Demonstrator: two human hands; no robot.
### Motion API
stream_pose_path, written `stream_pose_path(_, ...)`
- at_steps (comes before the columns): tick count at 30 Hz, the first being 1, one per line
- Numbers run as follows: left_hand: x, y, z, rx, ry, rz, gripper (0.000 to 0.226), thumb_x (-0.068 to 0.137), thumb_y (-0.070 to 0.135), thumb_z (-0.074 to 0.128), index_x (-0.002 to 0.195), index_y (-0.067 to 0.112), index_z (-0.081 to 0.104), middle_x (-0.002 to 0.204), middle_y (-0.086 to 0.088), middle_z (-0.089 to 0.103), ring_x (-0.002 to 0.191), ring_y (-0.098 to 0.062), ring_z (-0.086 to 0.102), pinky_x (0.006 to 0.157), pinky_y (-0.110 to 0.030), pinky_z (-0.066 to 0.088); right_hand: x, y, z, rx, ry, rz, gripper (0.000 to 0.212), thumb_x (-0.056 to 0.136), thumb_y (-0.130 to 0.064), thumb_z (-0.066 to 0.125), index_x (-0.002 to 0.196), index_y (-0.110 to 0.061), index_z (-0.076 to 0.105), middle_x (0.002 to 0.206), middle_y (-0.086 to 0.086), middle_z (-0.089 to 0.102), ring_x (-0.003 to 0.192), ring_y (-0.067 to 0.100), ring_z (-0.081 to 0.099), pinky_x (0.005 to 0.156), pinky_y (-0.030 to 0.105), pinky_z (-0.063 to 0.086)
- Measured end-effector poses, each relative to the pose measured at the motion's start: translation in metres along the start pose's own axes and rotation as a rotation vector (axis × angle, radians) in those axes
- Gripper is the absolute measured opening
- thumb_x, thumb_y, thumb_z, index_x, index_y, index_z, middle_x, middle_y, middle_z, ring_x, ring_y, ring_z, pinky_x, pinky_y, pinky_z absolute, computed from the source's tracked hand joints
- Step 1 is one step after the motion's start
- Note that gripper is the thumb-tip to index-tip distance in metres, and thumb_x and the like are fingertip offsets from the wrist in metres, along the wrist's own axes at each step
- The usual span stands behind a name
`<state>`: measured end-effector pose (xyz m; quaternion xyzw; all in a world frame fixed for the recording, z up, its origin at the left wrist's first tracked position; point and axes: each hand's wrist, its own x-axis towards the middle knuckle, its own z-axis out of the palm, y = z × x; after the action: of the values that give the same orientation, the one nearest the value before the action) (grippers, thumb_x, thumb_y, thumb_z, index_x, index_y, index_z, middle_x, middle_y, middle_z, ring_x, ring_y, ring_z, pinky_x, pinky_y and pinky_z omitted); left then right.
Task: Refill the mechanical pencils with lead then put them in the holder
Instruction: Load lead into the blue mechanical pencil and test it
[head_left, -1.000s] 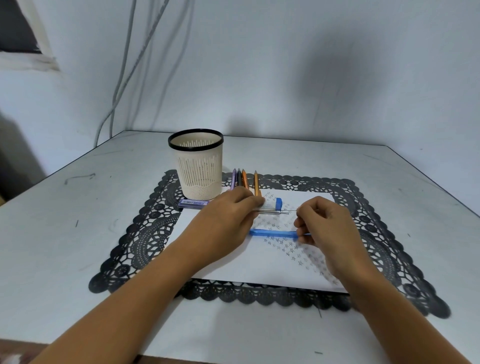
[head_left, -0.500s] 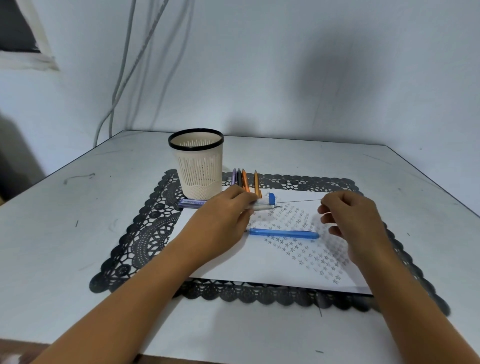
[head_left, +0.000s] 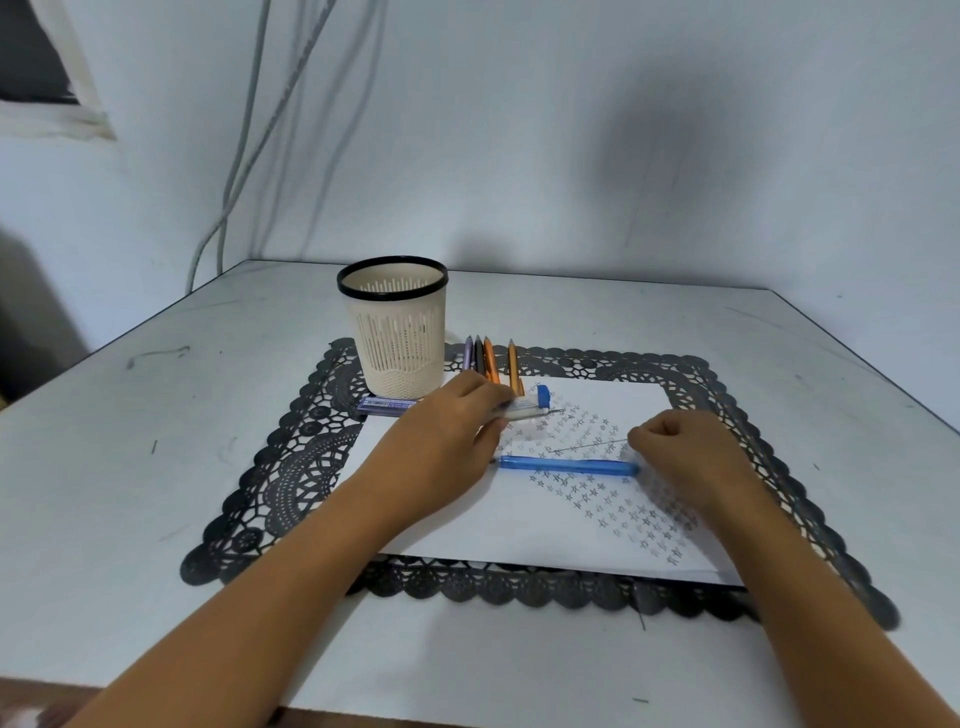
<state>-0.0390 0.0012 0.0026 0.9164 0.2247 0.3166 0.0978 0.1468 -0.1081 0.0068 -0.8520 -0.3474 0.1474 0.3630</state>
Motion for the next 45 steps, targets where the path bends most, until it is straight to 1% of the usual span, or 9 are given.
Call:
stream_pose_path(2, 0.000, 0.000, 0.000, -0.007, -0.007, 0.000, 0.030, 0.091, 0.015, 0.053, 0.120, 0.010, 0.057, 0.112, -0.004, 0.057, 0.093, -0.019, 0.057, 0.076, -0.027, 0.047, 0.000, 0.000, 0.002, -0.058, -0.005, 0.012, 0.018, 0.080, -0.027, 0.061, 0.063, -0.021, 0.061, 0.075, -0.005, 0.064, 0.093, 0.026, 0.058, 0.089, 0.054, 0.044)
stream_pose_path(13, -0.001, 0.001, 0.002, -0.035, -0.041, -0.012, 0.030, 0.091, 0.017, 0.052, 0.121, 0.012, 0.056, 0.113, 0.000, 0.056, 0.095, -0.015, 0.056, 0.079, -0.027, 0.048, 0.005, 0.004, 0.002, -0.101, 0.051, -0.034, 0.015, 0.083, -0.026, 0.062, 0.069, -0.020, 0.061, 0.075, -0.006, 0.062, 0.081, 0.017, 0.058, 0.086, 0.048, 0.047)
stream_pose_path(17, 0.000, 0.003, 0.002, -0.064, -0.033, -0.028, 0.030, 0.091, 0.018, 0.053, 0.121, 0.014, 0.056, 0.112, 0.002, 0.055, 0.092, -0.010, 0.053, 0.079, -0.021, 0.044, -0.005, -0.008, -0.001, 0.102, 0.130, -0.249, 0.011, 0.091, -0.023, 0.054, 0.086, -0.017, 0.061, 0.078, -0.007, 0.060, 0.070, 0.005, 0.053, 0.062, 0.018, 0.042)
stream_pose_path(23, 0.002, 0.011, 0.001, -0.213, -0.023, -0.134, 0.028, 0.089, 0.024, 0.057, 0.116, 0.017, 0.055, 0.102, 0.011, 0.051, 0.086, -0.003, 0.051, 0.074, -0.014, 0.046, -0.028, -0.026, 0.003, 0.571, -0.175, -0.312, 0.019, 0.090, -0.013, 0.055, 0.091, -0.026, 0.067, 0.083, -0.005, 0.070, 0.077, 0.007, 0.065, 0.066, 0.021, 0.053)
stream_pose_path(28, 0.001, 0.024, 0.001, -0.426, -0.005, -0.256, 0.019, 0.084, 0.025, 0.064, 0.095, 0.030, 0.050, 0.089, 0.014, 0.056, 0.076, -0.001, 0.057, 0.066, -0.011, 0.048, -0.033, -0.031, 0.010, 0.693, -0.228, -0.352, 0.020, 0.085, -0.010, 0.061, 0.089, -0.027, 0.069, 0.083, 0.000, 0.073, 0.078, 0.008, 0.067, 0.066, 0.020, 0.054)
stream_pose_path(31, 0.000, 0.031, 0.002, -0.558, -0.021, -0.349, 0.017, 0.080, 0.022, 0.068, 0.091, 0.025, 0.055, 0.085, 0.011, 0.059, 0.067, 0.002, 0.058, 0.058, -0.011, 0.047, -0.033, -0.031, 0.012, 0.717, -0.230, -0.343, 0.018, 0.085, -0.006, 0.061, 0.090, -0.021, 0.070, 0.081, 0.001, 0.073, 0.076, 0.009, 0.066, 0.064, 0.020, 0.054)
stream_pose_path(35, 0.000, 0.037, 0.003, -0.896, -0.170, -0.518, 0.008, 0.085, 0.015, 0.063, 0.091, 0.019, 0.064, 0.092, -0.007, 0.069, 0.084, -0.016, 0.068, 0.076, -0.030, 0.057, -0.029, -0.030, 0.011, 0.809, -0.270, -0.305, 0.016, 0.084, -0.006, 0.060, 0.085, -0.019, 0.070, 0.073, -0.004, 0.072, 0.069, 0.005, 0.064, 0.060, 0.019, 0.052)
stream_pose_path(38, -0.001, 0.040, 0.001, -1.164, -0.245, -0.571, 0.015, 0.089, 0.009, 0.054, 0.100, 0.006, 0.064, 0.094, -0.018, 0.070, 0.089, -0.027, 0.068, 0.079, -0.034, 0.056, -0.026, -0.029, 0.009, 0.961, -0.382, -0.246, 0.012, 0.075, -0.015, 0.061, 0.082, -0.015, 0.071, 0.075, 0.000, 0.072, 0.069, 0.011, 0.063, 0.053, 0.024, 0.049)
stream_pose_path(45, -0.004, 0.046, 0.000, -1.254, -0.307, -0.534, 0.013, 0.090, 0.006, 0.051, 0.093, 0.006, 0.064, 0.093, -0.017, 0.071, 0.082, -0.026, 0.069, 0.076, -0.032, 0.057, -0.019, -0.024, 0.015, 1.205, -0.693, -0.124, 0.028, 0.070, -0.031, 0.069, 0.089, -0.011, 0.075, 0.077, 0.006, 0.068, 0.054, 0.015, 0.056, 0.045, 0.025, 0.043)
